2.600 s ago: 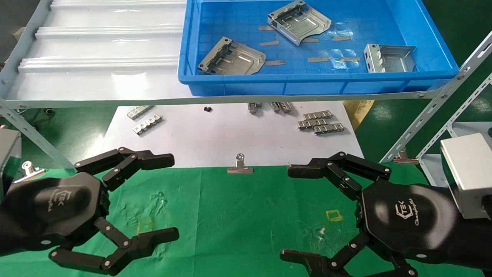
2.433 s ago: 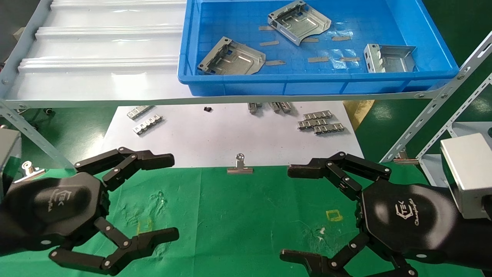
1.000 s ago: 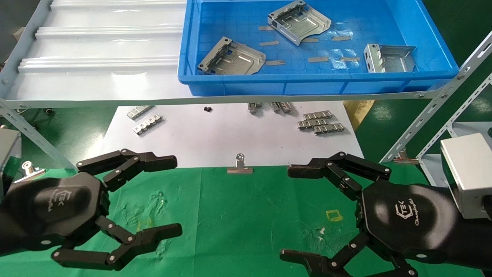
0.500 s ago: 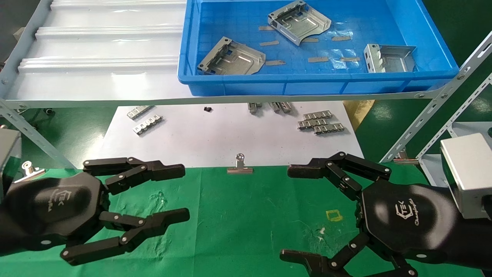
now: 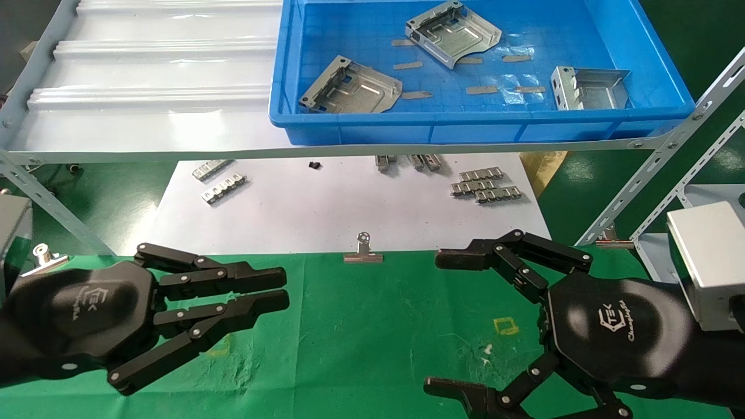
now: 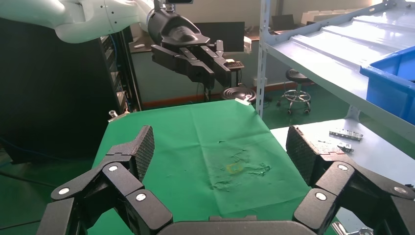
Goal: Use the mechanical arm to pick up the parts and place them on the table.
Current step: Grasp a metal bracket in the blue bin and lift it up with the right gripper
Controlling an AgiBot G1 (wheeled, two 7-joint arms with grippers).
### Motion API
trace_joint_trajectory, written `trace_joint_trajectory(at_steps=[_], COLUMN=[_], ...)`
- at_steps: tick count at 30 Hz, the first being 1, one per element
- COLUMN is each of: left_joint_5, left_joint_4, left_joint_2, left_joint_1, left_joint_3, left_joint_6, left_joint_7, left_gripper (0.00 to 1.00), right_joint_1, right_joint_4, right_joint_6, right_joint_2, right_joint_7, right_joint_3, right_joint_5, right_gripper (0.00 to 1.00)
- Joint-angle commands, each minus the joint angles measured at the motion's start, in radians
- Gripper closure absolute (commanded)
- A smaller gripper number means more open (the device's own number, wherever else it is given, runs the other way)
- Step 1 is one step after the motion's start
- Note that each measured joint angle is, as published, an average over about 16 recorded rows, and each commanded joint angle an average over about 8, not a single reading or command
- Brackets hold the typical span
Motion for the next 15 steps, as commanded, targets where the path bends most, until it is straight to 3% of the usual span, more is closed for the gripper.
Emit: trace_joint_trajectory(at_steps=[1,9,15], left_joint_5=[0.000,0.000,0.000], left_joint_4=[0.000,0.000,0.000], left_joint_2=[0.000,0.000,0.000], left_joint_1=[0.000,0.000,0.000], left_joint_3=[0.000,0.000,0.000], left_joint_6=[0.000,0.000,0.000], left_joint_7=[0.000,0.000,0.000], left_gripper=[1.00,1.00,1.00], right_joint_1=[0.000,0.028,0.201], right_joint_4=[0.000,0.005,-0.020], right_joint_6=[0.000,0.008,0.061], right_joint_2=[0.000,0.001,-0.053], right_joint_7=[0.000,0.004,0.032], right_joint_3=[0.000,0.001,-0.018], right_joint_5=[0.000,-0.012,-0.097], right_gripper=[0.00,0.00,0.00])
